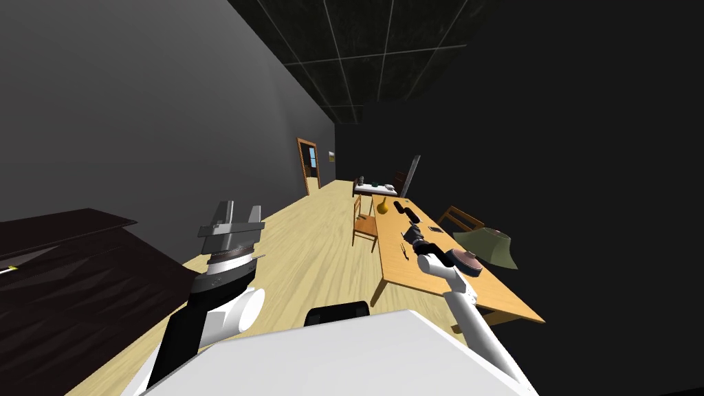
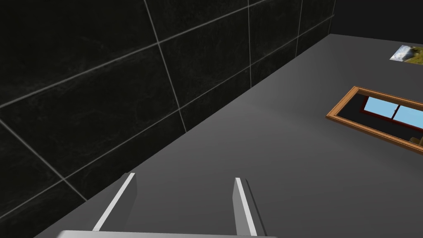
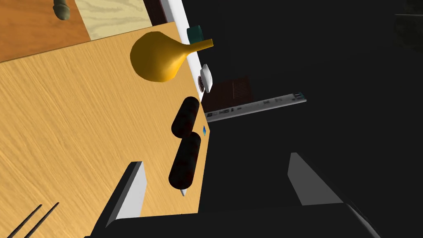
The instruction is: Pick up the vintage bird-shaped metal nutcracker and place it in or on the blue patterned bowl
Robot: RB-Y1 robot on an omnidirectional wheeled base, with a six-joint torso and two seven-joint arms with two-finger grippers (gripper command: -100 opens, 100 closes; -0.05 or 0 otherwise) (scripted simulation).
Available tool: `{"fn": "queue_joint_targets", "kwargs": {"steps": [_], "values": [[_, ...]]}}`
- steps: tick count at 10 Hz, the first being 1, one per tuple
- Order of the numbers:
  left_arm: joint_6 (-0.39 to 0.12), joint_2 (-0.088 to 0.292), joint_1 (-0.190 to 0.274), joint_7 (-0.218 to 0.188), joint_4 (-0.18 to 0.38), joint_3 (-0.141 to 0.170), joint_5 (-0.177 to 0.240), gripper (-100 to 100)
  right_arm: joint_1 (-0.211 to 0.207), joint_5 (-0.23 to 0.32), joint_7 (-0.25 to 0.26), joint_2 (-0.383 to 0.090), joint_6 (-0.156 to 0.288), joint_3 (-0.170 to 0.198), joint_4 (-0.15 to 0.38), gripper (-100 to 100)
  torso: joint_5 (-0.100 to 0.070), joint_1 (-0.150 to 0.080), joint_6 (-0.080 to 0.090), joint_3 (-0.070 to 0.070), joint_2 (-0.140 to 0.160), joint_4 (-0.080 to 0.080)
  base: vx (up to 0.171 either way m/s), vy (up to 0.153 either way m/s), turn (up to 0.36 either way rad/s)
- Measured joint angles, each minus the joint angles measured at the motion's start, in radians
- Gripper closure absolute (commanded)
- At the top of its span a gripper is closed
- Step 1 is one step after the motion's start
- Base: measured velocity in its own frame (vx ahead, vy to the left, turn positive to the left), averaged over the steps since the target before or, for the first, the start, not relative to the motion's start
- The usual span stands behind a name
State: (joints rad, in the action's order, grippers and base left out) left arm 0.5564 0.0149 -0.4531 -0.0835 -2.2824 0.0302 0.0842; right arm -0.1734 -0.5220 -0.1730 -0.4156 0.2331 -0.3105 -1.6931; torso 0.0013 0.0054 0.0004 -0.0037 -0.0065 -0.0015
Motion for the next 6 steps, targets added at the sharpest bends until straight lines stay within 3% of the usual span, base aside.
{"fn": "queue_joint_targets", "kwargs": {"steps": [6], "values": [[0.000,0.000,0.000,0.000,0.000,0.000,0.000,0,0.028,-0.092,-0.079,-0.030,0.143,-0.058,0.145,-100,-0.001,-0.004,0.000,0.000,0.001,0.000,0.082,0.027,-0.022]]}}
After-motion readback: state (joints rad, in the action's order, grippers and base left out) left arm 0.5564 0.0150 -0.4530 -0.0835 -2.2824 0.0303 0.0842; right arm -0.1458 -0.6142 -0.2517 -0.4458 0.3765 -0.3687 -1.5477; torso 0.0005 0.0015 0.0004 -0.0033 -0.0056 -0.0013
